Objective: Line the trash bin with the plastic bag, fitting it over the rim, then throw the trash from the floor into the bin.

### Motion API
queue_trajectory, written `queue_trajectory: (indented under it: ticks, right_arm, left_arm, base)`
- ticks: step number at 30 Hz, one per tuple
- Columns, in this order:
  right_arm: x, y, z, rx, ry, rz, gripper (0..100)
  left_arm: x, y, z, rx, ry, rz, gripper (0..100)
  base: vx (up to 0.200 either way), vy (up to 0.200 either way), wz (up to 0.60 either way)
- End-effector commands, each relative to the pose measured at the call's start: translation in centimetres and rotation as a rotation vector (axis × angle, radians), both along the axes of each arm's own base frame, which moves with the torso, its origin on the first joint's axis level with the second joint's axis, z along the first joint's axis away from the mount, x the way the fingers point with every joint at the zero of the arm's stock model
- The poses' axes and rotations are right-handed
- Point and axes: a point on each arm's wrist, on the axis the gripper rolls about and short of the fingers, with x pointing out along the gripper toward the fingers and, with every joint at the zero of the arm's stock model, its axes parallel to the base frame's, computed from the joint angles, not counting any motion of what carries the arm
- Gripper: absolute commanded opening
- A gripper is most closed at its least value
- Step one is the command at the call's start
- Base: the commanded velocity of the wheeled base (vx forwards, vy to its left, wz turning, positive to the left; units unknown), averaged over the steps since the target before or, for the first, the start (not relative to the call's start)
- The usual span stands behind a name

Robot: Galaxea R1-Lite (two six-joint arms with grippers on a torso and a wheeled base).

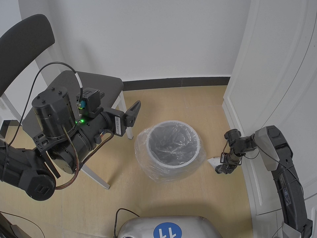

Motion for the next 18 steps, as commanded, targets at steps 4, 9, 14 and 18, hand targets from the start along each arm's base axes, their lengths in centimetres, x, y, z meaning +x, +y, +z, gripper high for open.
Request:
queue_trajectory:
  ticks: [4, 9, 14, 18]
  right_arm:
    - [-0.4, 0.1, -2.2, -0.04, 0.026, -0.061, 0]
    - [-0.4, 0.1, -2.4, -0.006, 0.013, -0.117, 0]
    - [-0.2, 1.1, -1.7, -0.098, -0.034, -0.165, 0]
    - [0.7, 1.6, -0.2, -0.13, -0.157, -0.212, 0]
  left_arm:
    - [-1.0, 0.6, 1.1, -0.021, -0.029, -0.004, 100]
    - [-1.9, 0.9, 1.8, -0.025, -0.053, -0.014, 100]
    - [-2.2, 1.1, 1.9, -0.023, -0.06, -0.013, 100]
    - [-2.7, 1.5, 2.6, -0.037, -0.079, -0.015, 100]
  base:
    - [0.0, 0.0, 0.0]
    - [0.0, 0.0, 0.0]
    - [0.0, 0.0, 0.0]
    - [0.0, 0.0, 0.0]
